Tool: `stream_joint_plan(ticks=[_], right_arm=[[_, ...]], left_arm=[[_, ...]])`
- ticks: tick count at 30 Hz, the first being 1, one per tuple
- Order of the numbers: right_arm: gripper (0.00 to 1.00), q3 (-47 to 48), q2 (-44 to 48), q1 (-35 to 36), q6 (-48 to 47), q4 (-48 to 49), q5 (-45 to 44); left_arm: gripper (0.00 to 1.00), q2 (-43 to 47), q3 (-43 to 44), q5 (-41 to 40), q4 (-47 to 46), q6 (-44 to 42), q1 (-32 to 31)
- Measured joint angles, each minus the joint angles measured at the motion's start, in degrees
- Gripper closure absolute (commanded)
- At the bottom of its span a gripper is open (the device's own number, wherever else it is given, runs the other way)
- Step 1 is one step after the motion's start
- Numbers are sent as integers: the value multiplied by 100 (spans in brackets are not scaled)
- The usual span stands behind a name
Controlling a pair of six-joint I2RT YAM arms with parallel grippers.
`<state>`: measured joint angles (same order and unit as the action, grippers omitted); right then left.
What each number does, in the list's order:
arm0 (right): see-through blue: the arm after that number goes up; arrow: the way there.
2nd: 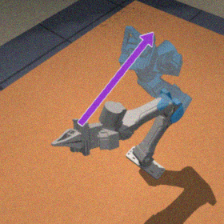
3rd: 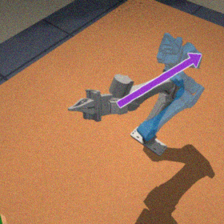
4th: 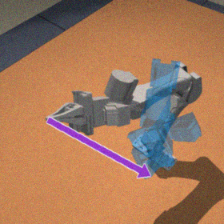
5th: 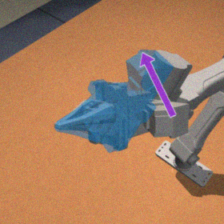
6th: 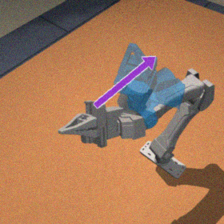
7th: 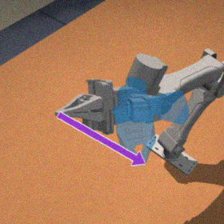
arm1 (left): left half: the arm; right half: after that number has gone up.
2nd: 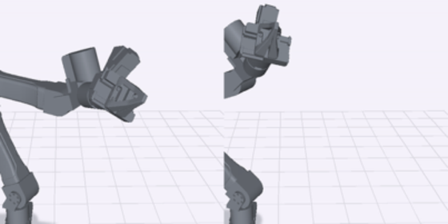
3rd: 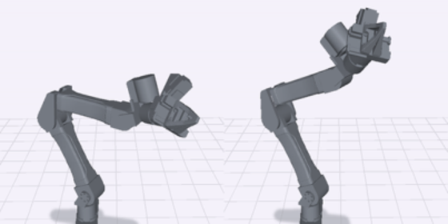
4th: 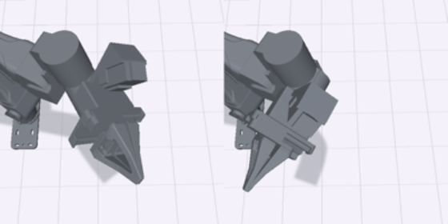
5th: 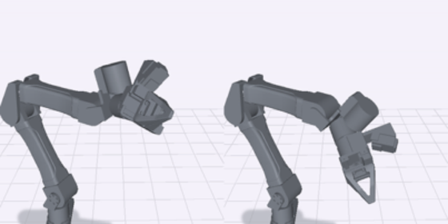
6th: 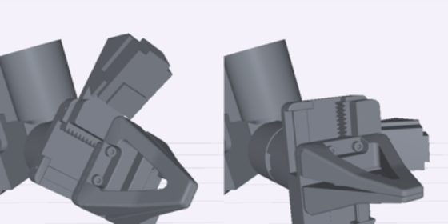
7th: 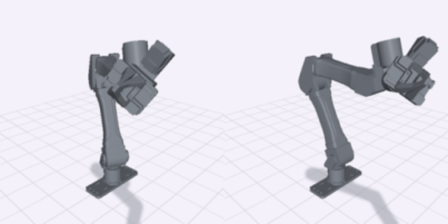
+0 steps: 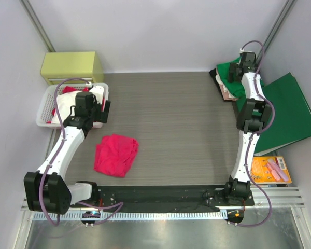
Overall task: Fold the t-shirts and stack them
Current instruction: Put the neatly folded tshirt into the corner of the board with both arms
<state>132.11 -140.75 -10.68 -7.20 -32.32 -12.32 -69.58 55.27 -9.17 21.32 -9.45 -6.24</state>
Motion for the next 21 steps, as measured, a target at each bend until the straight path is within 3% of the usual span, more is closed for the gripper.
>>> stream_joint_plan(ticks=[15, 21], right_arm=[[0, -74, -243, -170, 623, 267, 957], [0, -835, 140, -107, 308, 763, 905]], left_arm=[[8, -98, 0, 26, 11, -9, 0], [8, -98, 0, 37, 13, -11, 0]])
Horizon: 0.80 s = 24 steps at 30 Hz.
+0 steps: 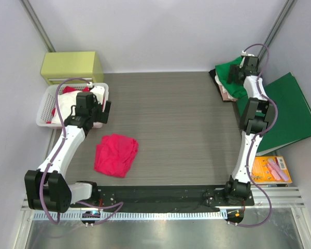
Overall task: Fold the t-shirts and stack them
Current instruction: Put the neatly folded tshirt into the corner of the board with both arms
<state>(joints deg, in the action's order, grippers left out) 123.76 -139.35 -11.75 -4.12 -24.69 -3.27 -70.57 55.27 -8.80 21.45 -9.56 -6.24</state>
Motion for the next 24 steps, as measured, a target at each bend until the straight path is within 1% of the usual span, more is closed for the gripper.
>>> stream_joint_plan(ticks=[5, 8, 12, 17, 24], right_arm=[[0, -1029, 643, 46, -240, 315, 260], [0, -1768, 1163, 173, -474, 323, 468], [0, -2365, 1615, 461, -745, 173, 645], [0, -2527, 1773, 769, -887, -116, 916], [0, -2347, 1674, 835, -977, -315, 964]], left_arm=[[8, 0, 0, 46, -2, 2, 0], [8, 0, 0, 81, -4, 2, 0], [8, -9, 0, 111, -7, 7, 0], [8, -9, 0, 122, -2, 7, 0], [8, -7, 0, 133, 0, 7, 0]])
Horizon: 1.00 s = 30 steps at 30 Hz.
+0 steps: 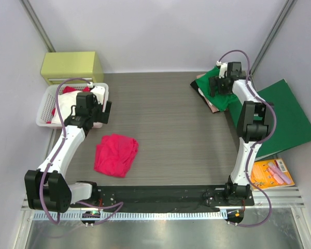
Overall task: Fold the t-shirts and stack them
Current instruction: Put the neatly folded tshirt into the corner of the board with both arms
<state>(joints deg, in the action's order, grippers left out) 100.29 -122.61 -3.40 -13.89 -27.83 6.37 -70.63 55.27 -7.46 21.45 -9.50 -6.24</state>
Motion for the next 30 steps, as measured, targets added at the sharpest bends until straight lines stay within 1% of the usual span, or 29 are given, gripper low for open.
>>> stream_joint_plan(ticks=[4, 8, 13, 18, 23, 30], right_arm=[[0, 529, -365, 0, -13, -297, 0], [0, 1495, -942, 15, -9, -817, 28], [0, 2306, -1469, 114, -63, -892, -20], [0, 2527, -1600, 271, -153, -970, -216], [0, 2529, -1615, 498, -295, -925, -382], [0, 2470, -1611, 964, -450, -844, -369]], left_arm=[[8, 0, 0, 4, 7, 0, 0], [8, 0, 0, 4, 24, 0, 0], [8, 9, 0, 4, 31, 0, 0], [8, 11, 0, 4, 35, 0, 0], [8, 11, 0, 2, 61, 0, 0], [8, 11, 0, 2, 74, -2, 0]])
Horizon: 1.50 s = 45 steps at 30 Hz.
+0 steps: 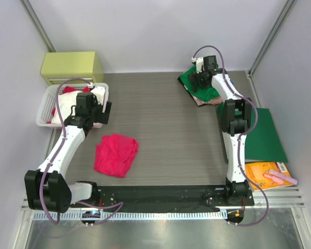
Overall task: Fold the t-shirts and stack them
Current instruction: Put the neatly folded tshirt into the corner of the board with both arms
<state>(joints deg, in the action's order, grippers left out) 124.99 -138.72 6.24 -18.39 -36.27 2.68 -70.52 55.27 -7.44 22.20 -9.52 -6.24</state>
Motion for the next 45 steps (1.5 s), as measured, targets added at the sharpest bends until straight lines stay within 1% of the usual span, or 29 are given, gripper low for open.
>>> stream_joint_plan(ticks=[5, 8, 12, 18, 22, 27, 34, 40, 45], right_arm=[[0, -358, 208, 323, -35, 179, 332], [0, -750, 442, 463, -81, 315, 616], [0, -1513, 946, 649, -133, 433, 1005], [0, -2994, 2024, 813, -262, 420, 1690], [0, -3969, 2793, 918, -420, 210, 2020], [0, -4793, 3484, 1021, -651, -87, 2277], [0, -5243, 3989, 1147, -1104, -758, 2636], [0, -5300, 4155, 1740, -1244, -1473, 2850], [0, -5300, 4133, 2052, -1102, -1563, 2955]], left_arm=[[8, 0, 0, 0, 0, 0, 0], [8, 0, 0, 0, 0, 0, 0], [8, 0, 0, 0, 2, 0, 0], [8, 0, 0, 20, 15, 2, 0], [8, -2, 0, 52, 26, 4, 0], [8, -2, 0, 109, 48, 11, 0], [8, -2, 0, 127, 83, 15, 0], [8, -17, 0, 153, 85, 26, 0], [8, -17, 0, 153, 83, 26, 0]])
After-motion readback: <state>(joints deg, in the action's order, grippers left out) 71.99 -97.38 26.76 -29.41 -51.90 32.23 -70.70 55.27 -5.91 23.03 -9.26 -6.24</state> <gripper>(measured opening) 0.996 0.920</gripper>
